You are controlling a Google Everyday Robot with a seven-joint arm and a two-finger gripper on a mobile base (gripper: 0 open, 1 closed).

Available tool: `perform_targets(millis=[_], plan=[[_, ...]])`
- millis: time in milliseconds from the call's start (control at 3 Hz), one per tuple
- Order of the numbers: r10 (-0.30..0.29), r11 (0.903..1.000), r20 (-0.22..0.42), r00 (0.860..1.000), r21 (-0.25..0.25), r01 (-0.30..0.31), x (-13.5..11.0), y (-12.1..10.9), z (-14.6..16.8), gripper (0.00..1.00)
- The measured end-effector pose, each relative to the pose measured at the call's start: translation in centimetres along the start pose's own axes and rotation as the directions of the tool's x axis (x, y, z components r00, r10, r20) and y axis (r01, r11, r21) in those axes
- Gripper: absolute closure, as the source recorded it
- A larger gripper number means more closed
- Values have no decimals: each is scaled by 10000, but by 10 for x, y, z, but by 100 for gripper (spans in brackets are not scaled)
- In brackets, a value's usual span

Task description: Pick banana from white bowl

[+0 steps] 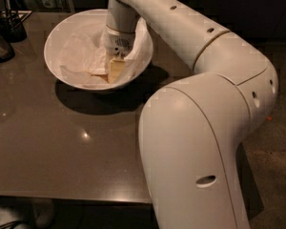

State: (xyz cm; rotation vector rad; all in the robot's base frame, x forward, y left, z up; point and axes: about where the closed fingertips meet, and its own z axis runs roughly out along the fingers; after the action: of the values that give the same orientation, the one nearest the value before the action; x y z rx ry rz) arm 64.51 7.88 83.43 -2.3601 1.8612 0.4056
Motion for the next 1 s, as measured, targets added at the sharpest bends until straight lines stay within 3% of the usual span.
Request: perform_targets(millis=[667,1000], plan=[[5,10000,3,10000,8,-5,-1,0,-3,100],[46,9991,203,9998,432,-55,-6,-1,-8,100]])
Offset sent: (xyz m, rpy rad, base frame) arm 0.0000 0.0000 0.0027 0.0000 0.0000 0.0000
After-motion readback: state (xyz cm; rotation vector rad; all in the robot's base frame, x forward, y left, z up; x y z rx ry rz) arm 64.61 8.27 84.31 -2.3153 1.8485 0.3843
